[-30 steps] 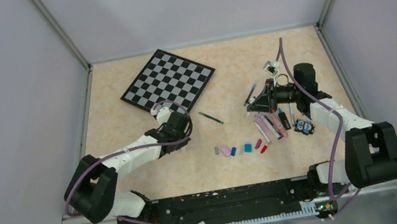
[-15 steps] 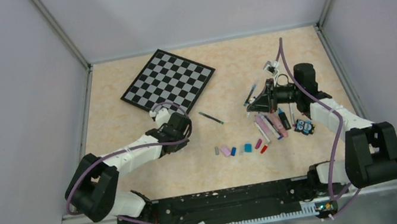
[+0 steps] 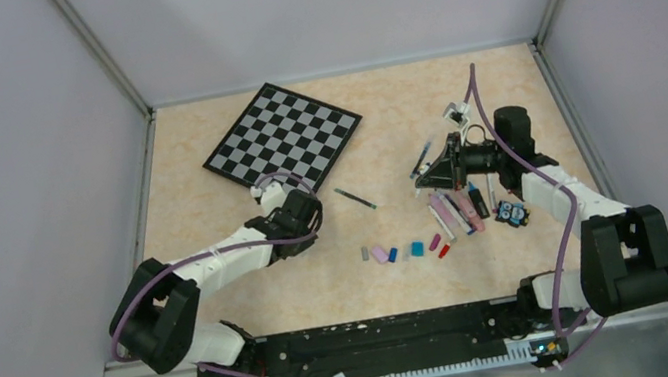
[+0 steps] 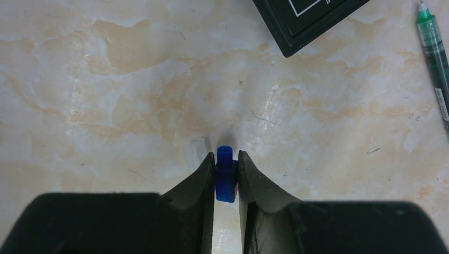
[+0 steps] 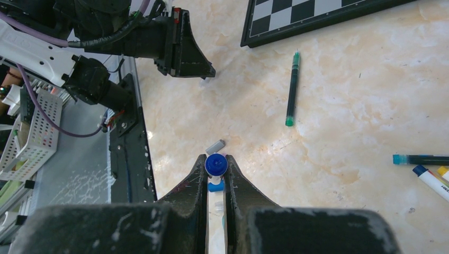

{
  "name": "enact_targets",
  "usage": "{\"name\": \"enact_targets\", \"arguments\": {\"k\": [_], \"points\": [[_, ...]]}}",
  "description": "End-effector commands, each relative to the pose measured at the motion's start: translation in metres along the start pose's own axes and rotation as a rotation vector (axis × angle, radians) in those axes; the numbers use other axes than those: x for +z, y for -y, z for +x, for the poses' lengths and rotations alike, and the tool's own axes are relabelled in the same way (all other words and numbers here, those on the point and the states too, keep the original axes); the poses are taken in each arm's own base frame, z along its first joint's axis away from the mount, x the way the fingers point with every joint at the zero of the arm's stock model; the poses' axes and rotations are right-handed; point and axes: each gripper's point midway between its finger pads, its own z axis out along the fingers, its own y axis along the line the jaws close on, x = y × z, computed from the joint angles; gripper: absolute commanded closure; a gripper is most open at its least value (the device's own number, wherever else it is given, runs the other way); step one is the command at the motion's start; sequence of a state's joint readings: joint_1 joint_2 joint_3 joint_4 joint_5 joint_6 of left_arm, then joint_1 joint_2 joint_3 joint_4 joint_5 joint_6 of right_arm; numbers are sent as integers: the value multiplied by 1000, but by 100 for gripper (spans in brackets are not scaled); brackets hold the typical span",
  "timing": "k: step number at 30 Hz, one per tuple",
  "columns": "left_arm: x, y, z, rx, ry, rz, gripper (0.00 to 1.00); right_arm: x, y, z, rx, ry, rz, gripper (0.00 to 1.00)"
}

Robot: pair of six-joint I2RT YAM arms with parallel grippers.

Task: Open the pen caps
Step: Place the pen cap at the center of the board, then place the pen at the center of the board.

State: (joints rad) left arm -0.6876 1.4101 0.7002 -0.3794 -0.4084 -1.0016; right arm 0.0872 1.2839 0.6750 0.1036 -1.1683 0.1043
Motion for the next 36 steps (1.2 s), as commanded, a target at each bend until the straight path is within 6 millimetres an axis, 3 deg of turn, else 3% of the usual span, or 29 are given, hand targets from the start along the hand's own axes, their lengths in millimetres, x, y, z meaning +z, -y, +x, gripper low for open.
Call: {"name": "enact_targets", "arguments": {"k": [1,11,19,24,30,33,36], "points": [[-5,2,-9,-19,22,3,75,0,-1,-15,-72,20,-10,100],[-8,3,-11,-22,23,11,73,0,-1,-15,-70,19,-13,100],[-36,25,-27,14,46,145,60,0,-3,-14,-68,17,-26,100],[-65,61,-30,112,70,436,43,1,-6,-13,-62,22,-44,100],[-123,117,-12,240,156,1026,18,3,-12,-11,-29,25,-82,100],[-150,136,-5,288,179,1239,14,6,-16,-8,-16,15,-107,100],[-164,152,-2,338,174,1353,13,12,-21,-2,-6,-6,-135,100]]}}
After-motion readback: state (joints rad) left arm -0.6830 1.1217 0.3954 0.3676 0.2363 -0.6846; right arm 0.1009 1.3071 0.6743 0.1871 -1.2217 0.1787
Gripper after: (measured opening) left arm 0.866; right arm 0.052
